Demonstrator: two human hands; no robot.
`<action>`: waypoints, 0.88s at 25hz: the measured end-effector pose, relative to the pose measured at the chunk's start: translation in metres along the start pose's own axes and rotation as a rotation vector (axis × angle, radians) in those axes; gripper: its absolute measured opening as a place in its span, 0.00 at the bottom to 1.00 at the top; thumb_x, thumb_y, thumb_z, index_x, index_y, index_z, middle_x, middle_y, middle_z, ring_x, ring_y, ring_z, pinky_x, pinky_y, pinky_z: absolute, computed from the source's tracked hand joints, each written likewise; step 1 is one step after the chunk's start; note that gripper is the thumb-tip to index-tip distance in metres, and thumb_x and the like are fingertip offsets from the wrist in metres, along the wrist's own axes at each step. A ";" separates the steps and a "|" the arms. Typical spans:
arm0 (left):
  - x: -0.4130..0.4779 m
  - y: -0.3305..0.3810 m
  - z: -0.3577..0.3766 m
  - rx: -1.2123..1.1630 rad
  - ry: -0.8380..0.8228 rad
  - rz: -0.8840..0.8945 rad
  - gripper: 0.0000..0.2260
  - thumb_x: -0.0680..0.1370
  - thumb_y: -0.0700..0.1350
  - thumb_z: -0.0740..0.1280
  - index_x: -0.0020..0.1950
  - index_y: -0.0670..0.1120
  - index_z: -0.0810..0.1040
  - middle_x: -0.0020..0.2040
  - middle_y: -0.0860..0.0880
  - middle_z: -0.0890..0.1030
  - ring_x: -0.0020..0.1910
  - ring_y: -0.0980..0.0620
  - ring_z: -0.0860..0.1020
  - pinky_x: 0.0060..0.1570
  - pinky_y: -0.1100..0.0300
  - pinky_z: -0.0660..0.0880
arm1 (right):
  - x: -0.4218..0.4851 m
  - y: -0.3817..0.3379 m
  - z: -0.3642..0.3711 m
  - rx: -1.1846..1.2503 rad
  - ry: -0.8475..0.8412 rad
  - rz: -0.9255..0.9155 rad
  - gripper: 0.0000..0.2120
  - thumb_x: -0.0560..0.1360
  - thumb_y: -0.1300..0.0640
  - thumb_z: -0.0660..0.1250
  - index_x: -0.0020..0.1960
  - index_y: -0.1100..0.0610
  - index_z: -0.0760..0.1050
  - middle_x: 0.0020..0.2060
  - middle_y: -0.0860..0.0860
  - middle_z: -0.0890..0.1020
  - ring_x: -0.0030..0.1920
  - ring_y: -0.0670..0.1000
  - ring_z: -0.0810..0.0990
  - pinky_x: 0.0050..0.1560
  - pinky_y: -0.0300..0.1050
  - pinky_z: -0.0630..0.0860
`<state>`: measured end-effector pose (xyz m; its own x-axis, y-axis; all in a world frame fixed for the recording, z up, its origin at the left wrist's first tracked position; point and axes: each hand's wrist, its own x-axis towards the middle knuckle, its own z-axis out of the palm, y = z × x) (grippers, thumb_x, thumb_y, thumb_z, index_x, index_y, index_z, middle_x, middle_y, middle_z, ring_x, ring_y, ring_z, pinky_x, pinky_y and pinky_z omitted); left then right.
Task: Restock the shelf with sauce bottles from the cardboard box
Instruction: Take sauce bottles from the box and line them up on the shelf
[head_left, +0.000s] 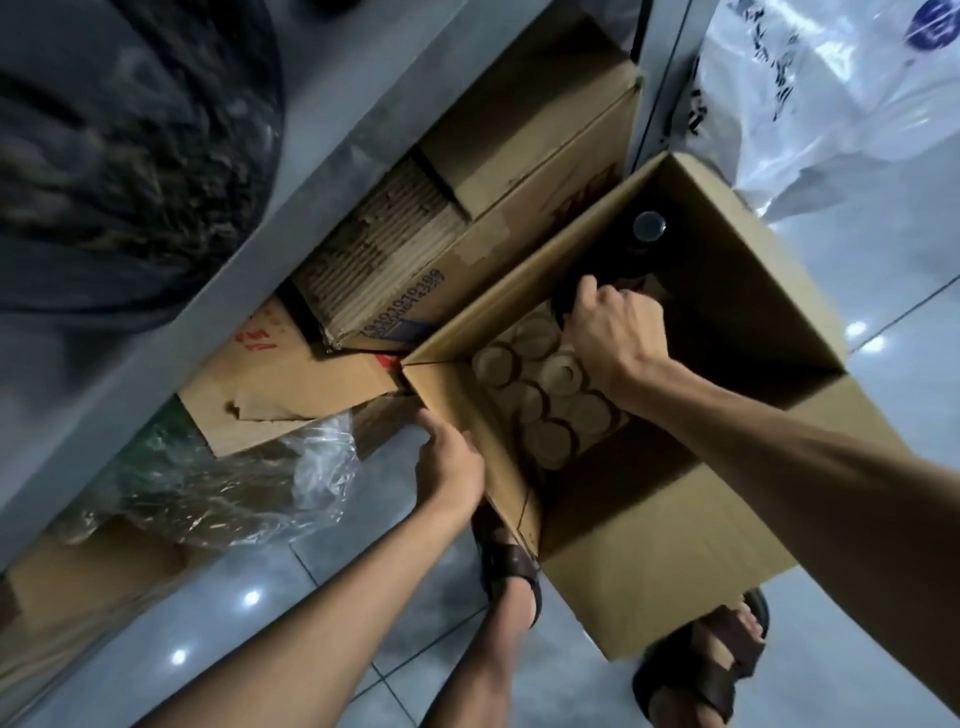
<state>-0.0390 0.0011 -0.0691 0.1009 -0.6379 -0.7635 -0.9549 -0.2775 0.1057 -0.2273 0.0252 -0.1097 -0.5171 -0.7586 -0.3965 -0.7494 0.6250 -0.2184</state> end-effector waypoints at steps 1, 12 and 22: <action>-0.004 0.001 -0.004 0.005 -0.007 0.000 0.30 0.84 0.41 0.56 0.80 0.43 0.40 0.75 0.39 0.66 0.71 0.39 0.69 0.65 0.51 0.69 | -0.009 0.008 -0.010 0.086 0.007 0.042 0.10 0.80 0.52 0.62 0.56 0.58 0.70 0.49 0.57 0.83 0.49 0.61 0.82 0.40 0.48 0.66; -0.183 0.090 -0.099 0.065 0.010 0.725 0.49 0.65 0.51 0.79 0.79 0.51 0.54 0.78 0.51 0.61 0.77 0.51 0.58 0.75 0.51 0.59 | -0.131 0.030 -0.313 0.267 -0.055 -0.125 0.14 0.79 0.46 0.61 0.48 0.57 0.77 0.43 0.59 0.82 0.46 0.63 0.79 0.44 0.51 0.71; -0.469 0.182 -0.308 -0.311 0.034 0.970 0.25 0.61 0.51 0.78 0.50 0.59 0.67 0.45 0.58 0.81 0.46 0.56 0.81 0.44 0.56 0.78 | -0.277 -0.041 -0.720 0.485 0.182 -0.164 0.17 0.76 0.45 0.65 0.33 0.54 0.72 0.29 0.48 0.74 0.33 0.50 0.72 0.31 0.42 0.66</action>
<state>-0.1746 0.0287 0.5048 -0.6653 -0.7060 -0.2428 -0.5149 0.1984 0.8340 -0.3508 0.0771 0.6509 -0.5053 -0.8459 -0.1708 -0.5715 0.4763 -0.6682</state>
